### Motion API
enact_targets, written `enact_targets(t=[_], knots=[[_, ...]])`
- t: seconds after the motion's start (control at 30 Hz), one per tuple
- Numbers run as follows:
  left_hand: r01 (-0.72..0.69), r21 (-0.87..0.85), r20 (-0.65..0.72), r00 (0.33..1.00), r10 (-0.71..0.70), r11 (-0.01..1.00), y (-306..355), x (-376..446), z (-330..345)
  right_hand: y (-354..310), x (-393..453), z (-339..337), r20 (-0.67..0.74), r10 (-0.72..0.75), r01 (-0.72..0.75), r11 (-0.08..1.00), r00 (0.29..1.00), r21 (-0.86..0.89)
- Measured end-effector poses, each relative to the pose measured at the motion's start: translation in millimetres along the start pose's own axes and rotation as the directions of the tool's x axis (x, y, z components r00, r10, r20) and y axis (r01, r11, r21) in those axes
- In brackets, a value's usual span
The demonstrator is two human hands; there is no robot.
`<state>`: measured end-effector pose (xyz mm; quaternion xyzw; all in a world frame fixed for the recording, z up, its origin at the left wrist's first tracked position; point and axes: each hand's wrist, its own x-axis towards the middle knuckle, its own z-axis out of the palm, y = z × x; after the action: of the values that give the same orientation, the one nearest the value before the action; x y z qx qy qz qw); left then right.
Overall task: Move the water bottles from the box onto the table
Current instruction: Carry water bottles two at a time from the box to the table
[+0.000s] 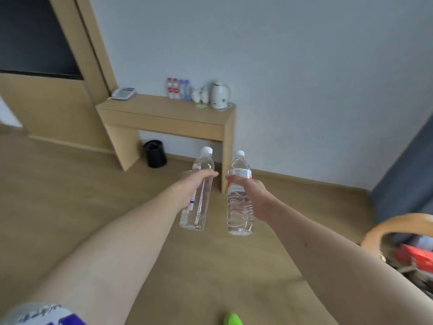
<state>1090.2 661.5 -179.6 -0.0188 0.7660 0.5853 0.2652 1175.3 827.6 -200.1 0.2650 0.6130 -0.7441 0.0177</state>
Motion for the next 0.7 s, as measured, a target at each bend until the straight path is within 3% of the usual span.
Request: enact_targets(t=[0.3,0.7], knots=[[-0.038,-0.074,-0.188,0.982,0.024,0.997,76.2,109.2,-64.6,-80.9,145.8,60.3,0.204,-0.026,0.054,0.989,0.979,-0.136],[0.049,-0.163,-0.221,0.971,-0.085,0.985,100.1,257.3,-162.3,-138.4,325.0,159.5,0.267,0.028,0.014,0.988,0.963,-0.156]])
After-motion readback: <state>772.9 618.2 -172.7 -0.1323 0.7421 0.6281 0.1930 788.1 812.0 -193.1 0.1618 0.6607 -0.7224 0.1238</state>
